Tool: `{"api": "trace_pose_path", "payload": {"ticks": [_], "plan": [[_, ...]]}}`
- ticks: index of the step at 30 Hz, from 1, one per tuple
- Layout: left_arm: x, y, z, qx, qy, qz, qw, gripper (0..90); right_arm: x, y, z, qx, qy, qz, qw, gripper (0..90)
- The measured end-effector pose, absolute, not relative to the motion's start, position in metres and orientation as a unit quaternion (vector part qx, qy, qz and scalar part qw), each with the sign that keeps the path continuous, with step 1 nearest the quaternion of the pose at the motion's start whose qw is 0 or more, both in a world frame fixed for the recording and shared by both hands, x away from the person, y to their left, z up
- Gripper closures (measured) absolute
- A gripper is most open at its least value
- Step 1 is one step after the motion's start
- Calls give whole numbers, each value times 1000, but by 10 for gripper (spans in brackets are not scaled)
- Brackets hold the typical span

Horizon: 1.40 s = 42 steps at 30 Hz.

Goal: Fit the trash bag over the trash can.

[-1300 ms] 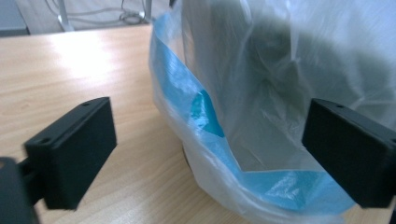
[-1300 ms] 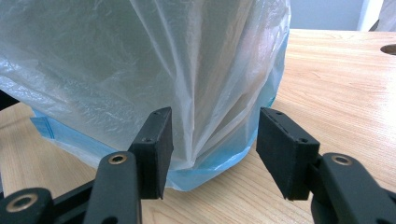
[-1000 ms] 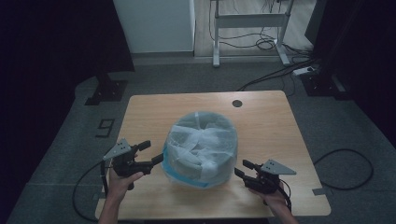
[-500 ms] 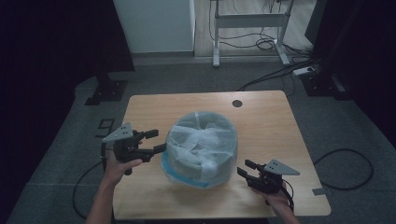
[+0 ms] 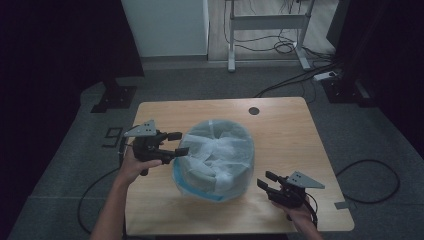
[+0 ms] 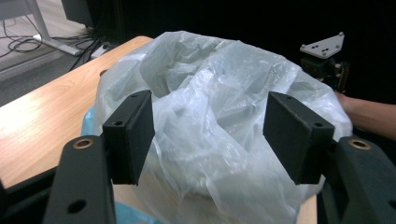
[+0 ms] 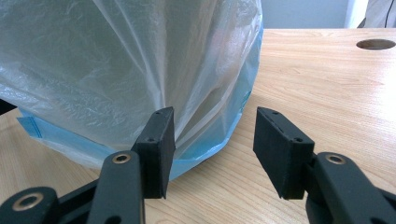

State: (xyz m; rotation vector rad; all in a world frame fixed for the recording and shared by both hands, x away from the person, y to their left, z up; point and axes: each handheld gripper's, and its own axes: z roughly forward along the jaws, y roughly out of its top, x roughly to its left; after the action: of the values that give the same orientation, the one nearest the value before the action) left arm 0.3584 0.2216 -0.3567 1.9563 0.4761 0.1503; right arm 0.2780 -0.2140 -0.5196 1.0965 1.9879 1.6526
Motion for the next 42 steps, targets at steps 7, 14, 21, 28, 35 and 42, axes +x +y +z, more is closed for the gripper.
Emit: {"api": "trace_pose_path", "payload": {"ticks": [7,14,21,28,35,42], "plan": [[372,203,-351,847,181,42,498,379,279,-215,-521,388,698,579,165,476],[381,181,-346,867,153,18,475,396,279,-216,-521,391,696,579,165,477],[385,179,-347,865,148,4,479,396,278,-218,-522,392,696,579,165,476],[390,177,-342,865,148,3,479,396,279,-217,-523,392,697,578,164,479],[398,151,-337,885,130,-8,448,433,279,-217,-523,394,695,577,166,478],[406,128,-337,898,120,-15,423,464,278,-218,-522,394,693,579,168,479]]}}
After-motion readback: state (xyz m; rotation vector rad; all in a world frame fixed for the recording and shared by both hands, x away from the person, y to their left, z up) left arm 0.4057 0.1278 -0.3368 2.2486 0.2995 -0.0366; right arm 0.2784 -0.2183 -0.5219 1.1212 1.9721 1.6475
